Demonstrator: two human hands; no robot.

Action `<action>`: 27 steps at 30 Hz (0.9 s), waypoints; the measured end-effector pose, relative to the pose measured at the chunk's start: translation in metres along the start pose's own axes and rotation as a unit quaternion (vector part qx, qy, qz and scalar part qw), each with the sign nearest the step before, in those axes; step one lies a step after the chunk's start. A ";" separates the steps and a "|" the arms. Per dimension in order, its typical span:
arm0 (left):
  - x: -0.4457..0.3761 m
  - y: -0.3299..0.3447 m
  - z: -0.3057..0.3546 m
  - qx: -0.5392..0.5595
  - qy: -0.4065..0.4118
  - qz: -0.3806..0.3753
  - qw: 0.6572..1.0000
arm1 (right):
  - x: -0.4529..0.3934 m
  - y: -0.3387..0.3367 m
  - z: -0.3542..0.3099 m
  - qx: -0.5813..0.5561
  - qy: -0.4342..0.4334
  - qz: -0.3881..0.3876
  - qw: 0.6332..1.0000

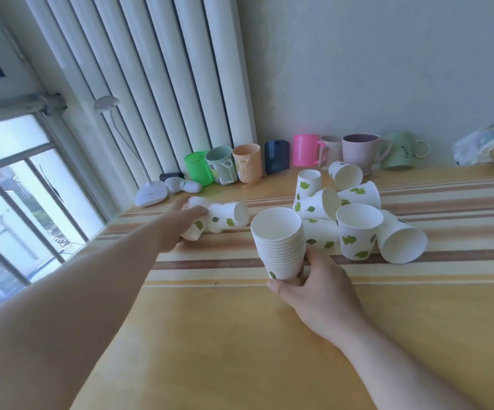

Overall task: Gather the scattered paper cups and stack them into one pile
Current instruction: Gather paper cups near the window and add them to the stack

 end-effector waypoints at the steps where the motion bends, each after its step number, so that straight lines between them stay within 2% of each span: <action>1: 0.007 -0.004 -0.005 0.009 0.001 -0.001 1.000 | 0.001 0.000 -0.002 -0.001 0.001 -0.004 1.000; 5: 0.036 -0.007 -0.022 0.100 0.040 -0.008 0.994 | 0.003 -0.002 -0.004 0.008 0.006 -0.009 1.000; 7: 0.054 -0.003 -0.023 0.145 0.079 0.013 0.986 | 0.003 -0.002 -0.004 0.008 0.004 -0.011 1.000; 11: 0.103 0.009 0.009 0.278 0.166 -0.005 0.946 | 0.002 -0.001 -0.002 0.008 -0.006 -0.005 1.000; 15: 0.149 0.014 0.052 0.314 0.249 -0.022 0.916 | 0.001 -0.001 0.000 0.012 -0.012 0.003 1.000; 17: 0.164 0.020 0.064 0.271 0.280 -0.061 0.919 | 0.001 -0.001 0.000 0.017 -0.015 0.005 1.000; 19: 0.169 0.031 0.063 0.133 0.315 -0.069 0.937 | 0.001 0.000 0.000 0.014 -0.016 0.005 1.000; 21: 0.166 0.040 0.055 0.000 0.339 -0.038 0.940 | 0.001 0.000 0.001 0.003 -0.014 0.005 1.000; 23: 0.160 0.045 0.044 -0.014 0.335 -0.042 0.941 | 0.001 0.001 0.001 -0.006 -0.013 0.003 1.000; 27: 0.149 0.050 0.022 0.023 0.310 -0.138 0.940 | -0.001 0.000 0.003 -0.011 -0.013 0.004 1.000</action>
Point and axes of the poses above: each hand's wrist, its own x-axis away from the middle knuckle, its own y-axis out of the palm, z = x × y, the point moved 3 cm from there along -x, towards the middle knuckle, and after that the axes turned 4 degrees about z, right-handed, at the moved point
